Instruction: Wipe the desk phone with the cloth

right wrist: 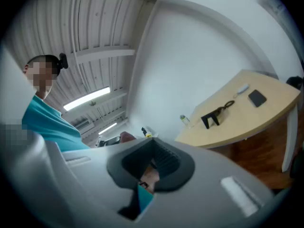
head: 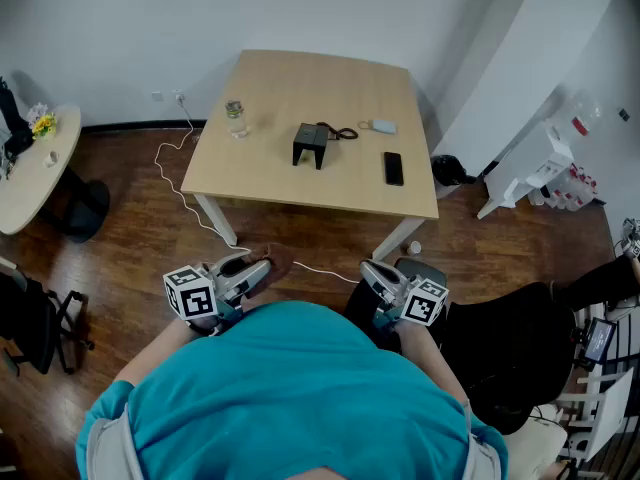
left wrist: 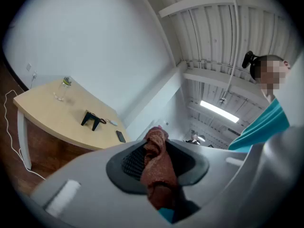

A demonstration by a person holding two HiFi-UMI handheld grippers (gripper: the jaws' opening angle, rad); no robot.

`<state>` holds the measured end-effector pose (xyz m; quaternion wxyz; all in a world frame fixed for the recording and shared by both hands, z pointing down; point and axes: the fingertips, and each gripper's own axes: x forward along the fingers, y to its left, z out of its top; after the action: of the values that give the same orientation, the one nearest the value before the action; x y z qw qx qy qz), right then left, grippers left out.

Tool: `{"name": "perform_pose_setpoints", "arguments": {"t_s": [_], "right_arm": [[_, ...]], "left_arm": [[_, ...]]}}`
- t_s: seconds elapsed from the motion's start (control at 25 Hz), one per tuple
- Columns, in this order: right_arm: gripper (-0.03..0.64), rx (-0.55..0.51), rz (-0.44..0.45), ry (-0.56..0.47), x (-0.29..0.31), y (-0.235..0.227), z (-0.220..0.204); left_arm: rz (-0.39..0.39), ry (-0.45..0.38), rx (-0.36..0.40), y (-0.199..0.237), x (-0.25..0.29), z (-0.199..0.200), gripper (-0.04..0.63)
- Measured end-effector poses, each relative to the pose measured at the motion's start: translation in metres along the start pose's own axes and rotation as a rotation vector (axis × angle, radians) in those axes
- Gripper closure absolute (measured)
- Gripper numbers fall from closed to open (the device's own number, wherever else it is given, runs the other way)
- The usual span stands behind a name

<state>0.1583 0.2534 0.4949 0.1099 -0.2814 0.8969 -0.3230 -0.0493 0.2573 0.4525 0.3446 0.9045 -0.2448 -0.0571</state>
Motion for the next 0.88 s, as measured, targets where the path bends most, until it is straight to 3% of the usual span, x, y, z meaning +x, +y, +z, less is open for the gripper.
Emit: {"name": "perform_pose_setpoints", "arguments": {"t_s": [0.16,0.4,0.64,0.88], "right_arm": [[0.614,0.007,-0.011,0.027,0.003,-0.017,-0.001],[0.614,0.012,-0.023,0.071,0.054,-0.030,-0.007],[0.576,0.015,-0.052,0.065,0.140,-0.043,0.023],[0.500,0.134,-0.125,0.025,0.208,-0.087,0.047]], "left_arm": [[0.005,-0.003,-0.012,0.005,0.008,-0.005,0.471],[-0.003,-0.026,-0.056,0.052,-0.003,0.019,0.471],[-0.087,-0.068,-0.031,0.122,-0.015,0.100,0.471],[-0.108,-0.078,-0.034,0.189,-0.030,0.160,0.471]]}}
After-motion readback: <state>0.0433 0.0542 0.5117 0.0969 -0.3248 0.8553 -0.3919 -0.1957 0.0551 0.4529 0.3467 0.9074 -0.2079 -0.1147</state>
